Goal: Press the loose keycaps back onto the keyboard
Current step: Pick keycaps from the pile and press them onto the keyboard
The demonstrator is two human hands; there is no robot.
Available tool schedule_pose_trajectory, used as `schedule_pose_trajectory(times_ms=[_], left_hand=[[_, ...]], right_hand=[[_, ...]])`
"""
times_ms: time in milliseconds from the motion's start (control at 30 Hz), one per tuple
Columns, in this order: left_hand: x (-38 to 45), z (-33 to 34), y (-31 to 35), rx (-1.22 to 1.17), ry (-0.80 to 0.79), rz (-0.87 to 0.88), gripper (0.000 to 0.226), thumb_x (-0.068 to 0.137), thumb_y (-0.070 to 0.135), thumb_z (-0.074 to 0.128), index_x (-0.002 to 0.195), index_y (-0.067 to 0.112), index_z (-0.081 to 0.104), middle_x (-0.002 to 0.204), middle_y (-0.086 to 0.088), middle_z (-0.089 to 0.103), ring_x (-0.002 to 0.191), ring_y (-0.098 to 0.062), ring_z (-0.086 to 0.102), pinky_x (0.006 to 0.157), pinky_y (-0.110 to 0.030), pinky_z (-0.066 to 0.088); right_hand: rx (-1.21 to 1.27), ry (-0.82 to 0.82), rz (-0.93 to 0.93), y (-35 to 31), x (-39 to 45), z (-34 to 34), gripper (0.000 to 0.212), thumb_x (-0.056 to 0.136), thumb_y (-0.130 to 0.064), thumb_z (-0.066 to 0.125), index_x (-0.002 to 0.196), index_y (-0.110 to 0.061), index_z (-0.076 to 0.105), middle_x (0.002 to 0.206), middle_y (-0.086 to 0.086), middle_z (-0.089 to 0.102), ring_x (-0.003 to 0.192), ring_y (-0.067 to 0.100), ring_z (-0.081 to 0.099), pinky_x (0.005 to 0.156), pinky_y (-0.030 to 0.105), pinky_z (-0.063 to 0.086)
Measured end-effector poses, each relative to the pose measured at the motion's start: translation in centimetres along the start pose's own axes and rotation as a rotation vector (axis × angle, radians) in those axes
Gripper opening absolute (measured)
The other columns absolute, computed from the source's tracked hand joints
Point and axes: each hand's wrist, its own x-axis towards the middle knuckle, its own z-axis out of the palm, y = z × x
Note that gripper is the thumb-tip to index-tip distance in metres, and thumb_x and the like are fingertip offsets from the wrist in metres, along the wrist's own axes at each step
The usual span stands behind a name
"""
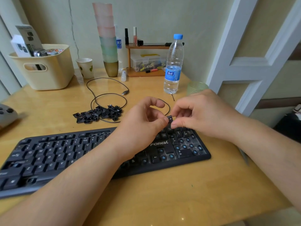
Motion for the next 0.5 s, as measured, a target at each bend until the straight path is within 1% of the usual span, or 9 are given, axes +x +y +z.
schedule_pose_trajectory(times_ms=[67,133,200,267,333,400,500], left_hand=[[0.01,0.04,-0.16,-0.038,-0.003,0.001,0.028,0.098,0.013,0.069,0.115,0.031,0.057,0.091,0.002,0.073,0.074,-0.014,0.064,0.073,-0.036,0.052],[0.0,0.01,-0.16,-0.067,-0.013,0.004,0.03,0.098,0.008,0.068,0.116,0.029,0.057,0.091,0.0,0.071,0.075,-0.014,0.065,0.078,-0.038,0.054],[-0.04,-0.02,-0.05,-0.085,-0.024,-0.007,0.035,0.096,0.004,0.069,0.119,0.027,0.057,0.095,-0.008,0.072,0.077,-0.014,0.065,0.083,-0.041,0.057],[-0.07,-0.03,0.05,-0.09,-0.029,-0.022,0.039,0.093,0.002,0.072,0.12,0.027,0.059,0.104,-0.014,0.072,0.08,-0.017,0.066,0.089,-0.047,0.057],[-0.08,-0.03,0.13,-0.094,-0.028,-0.033,0.04,0.092,0.001,0.073,0.12,0.027,0.06,0.107,-0.016,0.072,0.085,-0.023,0.069,0.093,-0.051,0.056],[-0.01,-0.03,0.13,-0.102,-0.021,-0.044,0.04,0.092,0.001,0.073,0.121,0.026,0.061,0.105,-0.017,0.072,0.092,-0.03,0.073,0.096,-0.053,0.057],[-0.02,0.01,0.19,-0.169,-0.031,-0.061,0.036,0.093,-0.005,0.07,0.121,0.016,0.062,0.091,-0.011,0.066,0.095,-0.033,0.075,0.099,-0.051,0.057]], right_hand=[[-0.092,-0.018,-0.05,-0.03,0.0,0.0,0.018,0.076,-0.042,0.087,0.083,-0.034,0.073,0.07,-0.018,0.064,0.074,0.002,0.061,0.067,0.037,0.055],[-0.145,-0.025,-0.087,-0.08,-0.02,0.06,0.016,0.079,-0.044,0.084,0.082,-0.036,0.071,0.071,-0.018,0.061,0.073,0.0,0.058,0.066,0.039,0.054],[-0.129,-0.021,-0.089,-0.11,-0.07,0.08,0.016,0.08,-0.042,0.084,0.081,-0.035,0.07,0.071,-0.017,0.061,0.073,0.001,0.058,0.065,0.039,0.054],[-0.103,-0.019,-0.077,-0.03,-0.13,0.05,0.015,0.08,-0.041,0.085,0.081,-0.034,0.072,0.072,-0.016,0.063,0.073,0.002,0.06,0.066,0.039,0.054],[-0.08,-0.012,-0.072,0.04,-0.22,0.07,0.014,0.08,-0.039,0.085,0.084,-0.034,0.073,0.075,-0.016,0.065,0.073,0.004,0.063,0.067,0.039,0.055],[-0.022,0.013,-0.06,0.1,-0.37,0.14,0.017,0.08,-0.034,0.086,0.092,-0.037,0.074,0.079,-0.018,0.068,0.072,0.007,0.066,0.069,0.039,0.056],[0.065,0.057,-0.038,0.14,-0.56,0.19,0.023,0.083,-0.027,0.085,0.099,-0.041,0.075,0.084,-0.019,0.069,0.071,0.01,0.067,0.069,0.037,0.057]])
